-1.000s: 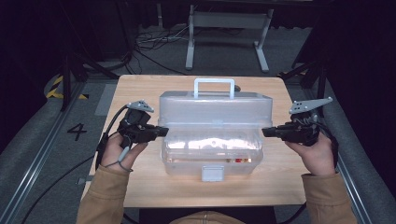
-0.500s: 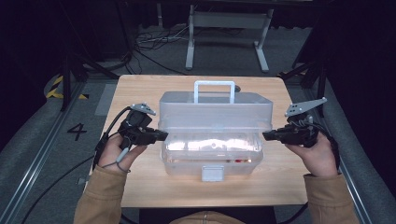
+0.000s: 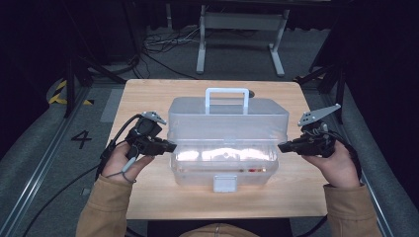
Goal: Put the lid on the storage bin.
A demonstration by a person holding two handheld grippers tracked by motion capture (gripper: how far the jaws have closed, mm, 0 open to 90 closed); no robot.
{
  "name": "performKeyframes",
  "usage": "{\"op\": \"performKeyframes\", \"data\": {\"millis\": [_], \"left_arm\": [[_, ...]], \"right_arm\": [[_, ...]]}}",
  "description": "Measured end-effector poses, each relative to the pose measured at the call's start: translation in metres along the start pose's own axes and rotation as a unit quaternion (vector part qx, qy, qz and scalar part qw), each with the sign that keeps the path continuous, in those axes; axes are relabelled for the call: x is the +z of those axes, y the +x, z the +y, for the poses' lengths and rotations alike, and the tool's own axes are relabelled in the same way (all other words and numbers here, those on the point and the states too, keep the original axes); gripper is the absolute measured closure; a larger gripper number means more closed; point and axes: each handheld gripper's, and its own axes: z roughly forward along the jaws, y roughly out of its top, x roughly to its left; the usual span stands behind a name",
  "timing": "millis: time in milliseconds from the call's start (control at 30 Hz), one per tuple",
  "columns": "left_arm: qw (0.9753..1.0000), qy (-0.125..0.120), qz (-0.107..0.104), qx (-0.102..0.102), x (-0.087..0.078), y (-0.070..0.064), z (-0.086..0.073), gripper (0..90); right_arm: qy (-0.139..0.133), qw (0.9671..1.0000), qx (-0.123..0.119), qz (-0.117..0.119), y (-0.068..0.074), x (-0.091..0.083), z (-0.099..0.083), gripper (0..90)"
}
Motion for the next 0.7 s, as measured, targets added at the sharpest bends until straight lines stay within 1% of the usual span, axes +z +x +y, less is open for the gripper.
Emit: {"op": "performKeyframes", "data": {"millis": [200, 433, 567, 700], "left_arm": [[0.9999, 0.013, 0.004, 0.002, 0.0016, 0.0000, -0.0005, 83.1], [0.9995, 0.030, 0.006, 0.006, 0.0032, -0.0009, -0.0009, 83.1], [0.9989, 0.043, 0.009, 0.015, 0.0049, -0.0019, -0.0011, 83.0], [0.9985, 0.051, 0.011, 0.020, 0.0063, -0.0031, -0.0017, 83.0]], "right_arm": [[0.013, 0.9999, 0.002, 0.002, -0.0010, -0.0001, -0.0014, 89.6], [0.027, 0.9996, -0.001, 0.006, -0.0008, 0.0025, -0.0020, 89.6], [0.037, 0.9993, -0.003, 0.008, -0.0004, 0.0039, -0.0022, 89.5], [0.048, 0.9988, -0.004, 0.011, 0.0002, 0.0059, -0.0026, 89.4]]}}
